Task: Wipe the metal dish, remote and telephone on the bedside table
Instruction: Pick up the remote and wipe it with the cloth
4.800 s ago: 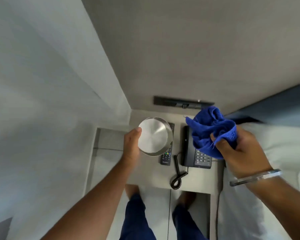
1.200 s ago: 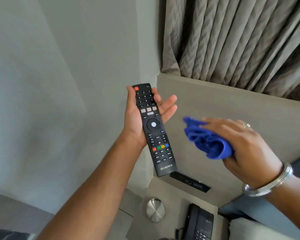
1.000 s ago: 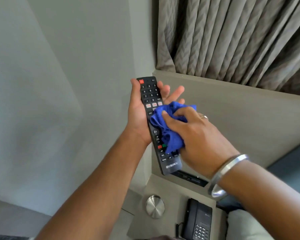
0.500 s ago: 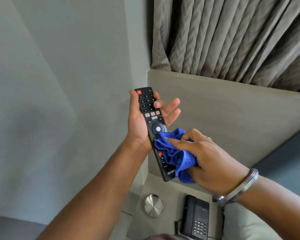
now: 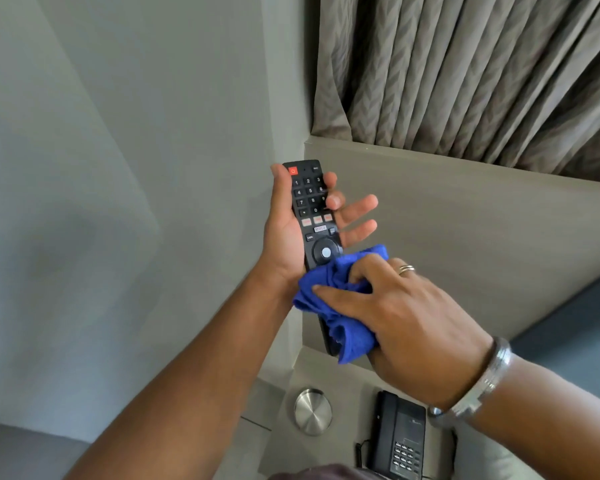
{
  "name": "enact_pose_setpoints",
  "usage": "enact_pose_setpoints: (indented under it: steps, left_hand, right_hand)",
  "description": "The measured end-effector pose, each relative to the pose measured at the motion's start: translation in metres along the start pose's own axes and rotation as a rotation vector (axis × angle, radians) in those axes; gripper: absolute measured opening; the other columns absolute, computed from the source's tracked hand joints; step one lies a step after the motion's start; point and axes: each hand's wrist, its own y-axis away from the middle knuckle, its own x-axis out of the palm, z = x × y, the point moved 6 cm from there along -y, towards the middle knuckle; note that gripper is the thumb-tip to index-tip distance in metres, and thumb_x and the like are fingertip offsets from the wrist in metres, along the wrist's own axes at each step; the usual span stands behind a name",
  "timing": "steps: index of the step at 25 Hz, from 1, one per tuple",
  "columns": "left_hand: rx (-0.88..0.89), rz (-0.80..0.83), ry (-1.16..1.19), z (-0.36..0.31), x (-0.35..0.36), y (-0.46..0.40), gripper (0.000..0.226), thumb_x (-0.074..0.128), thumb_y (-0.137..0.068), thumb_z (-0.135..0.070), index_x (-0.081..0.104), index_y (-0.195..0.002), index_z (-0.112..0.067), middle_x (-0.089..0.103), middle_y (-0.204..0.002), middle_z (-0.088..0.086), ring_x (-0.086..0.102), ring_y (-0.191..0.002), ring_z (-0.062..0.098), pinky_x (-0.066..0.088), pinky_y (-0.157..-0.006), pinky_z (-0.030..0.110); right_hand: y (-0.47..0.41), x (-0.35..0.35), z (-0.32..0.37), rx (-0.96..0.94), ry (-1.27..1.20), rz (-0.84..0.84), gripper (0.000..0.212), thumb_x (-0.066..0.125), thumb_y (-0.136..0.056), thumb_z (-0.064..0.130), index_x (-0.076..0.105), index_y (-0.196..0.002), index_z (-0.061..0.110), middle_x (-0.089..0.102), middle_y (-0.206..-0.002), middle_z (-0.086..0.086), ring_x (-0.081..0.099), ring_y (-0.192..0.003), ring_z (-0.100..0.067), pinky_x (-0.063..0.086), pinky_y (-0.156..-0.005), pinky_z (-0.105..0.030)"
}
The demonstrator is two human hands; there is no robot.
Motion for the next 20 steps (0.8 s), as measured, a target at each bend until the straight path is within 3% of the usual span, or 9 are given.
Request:
enact_pose_setpoints:
  steps: [5, 9, 11, 13, 16, 20]
  left_hand:
    - [0.001, -0.049, 0.045, 0.004, -0.006, 0.006, 0.071, 0.026, -0.089, -0.077, 0.059, -0.096, -0.015, 0.062, -0.066, -0.004, 0.07, -0.098, 0.032, 0.059, -0.08, 0.044]
    - [0.006, -0.04, 0.121, -0.008, -0.009, 0.007, 0.072, 0.023, -0.089, -0.077, 0.057, -0.097, -0.014, 0.062, -0.064, -0.003, 0.072, -0.095, 0.031, 0.06, -0.078, 0.043]
    - [0.022, -0.039, 0.088, -0.013, -0.005, 0.004, 0.072, 0.023, -0.089, -0.077, 0.057, -0.098, -0.014, 0.061, -0.064, -0.003, 0.072, -0.094, 0.031, 0.06, -0.079, 0.043]
    - [0.011, -0.046, 0.032, -0.008, 0.004, 0.001, 0.072, 0.024, -0.089, -0.077, 0.059, -0.098, -0.014, 0.061, -0.065, -0.003, 0.071, -0.095, 0.03, 0.059, -0.079, 0.043]
    - [0.015, -0.087, 0.001, -0.002, 0.01, -0.004, 0.07, 0.028, -0.089, -0.076, 0.059, -0.097, -0.014, 0.059, -0.065, -0.003, 0.071, -0.093, 0.031, 0.059, -0.078, 0.044]
    - [0.068, -0.212, 0.005, -0.009, -0.006, -0.001, 0.066, 0.031, -0.09, -0.075, 0.058, -0.09, -0.015, 0.055, -0.06, -0.005, 0.073, -0.084, 0.031, 0.061, -0.074, 0.042]
  right_hand:
    - [0.002, 0.005, -0.021, 0.069, 0.007, 0.035, 0.053, 0.065, -0.072, 0.033, 0.051, -0.122, 0.044, 0.051, -0.1, -0.001, 0.051, -0.079, -0.026, 0.051, -0.063, -0.037]
    - [0.013, 0.003, -0.047, 0.176, 0.103, 0.088, 0.042, 0.049, -0.078, 0.04, 0.052, -0.12, 0.044, 0.046, -0.107, 0.001, 0.049, -0.093, -0.026, 0.051, -0.07, -0.038]
    - [0.014, -0.01, -0.046, 0.173, 0.007, -0.03, 0.047, 0.062, -0.074, 0.029, 0.054, -0.119, 0.042, 0.049, -0.101, -0.001, 0.05, -0.085, -0.028, 0.05, -0.062, -0.037]
    - [0.009, -0.022, -0.028, 0.109, -0.018, -0.141, 0.049, 0.058, -0.072, 0.029, 0.053, -0.119, 0.042, 0.049, -0.097, -0.001, 0.048, -0.077, -0.026, 0.048, -0.057, -0.034]
    - [0.005, -0.013, -0.001, 0.028, 0.025, -0.086, 0.044, 0.054, -0.074, 0.026, 0.057, -0.117, 0.035, 0.05, -0.092, -0.005, 0.049, -0.074, -0.028, 0.051, -0.055, -0.039]
    - [0.025, -0.003, -0.001, 0.025, 0.034, -0.001, 0.036, 0.043, -0.077, 0.028, 0.062, -0.106, 0.037, 0.051, -0.09, -0.001, 0.048, -0.07, -0.023, 0.047, -0.054, -0.031]
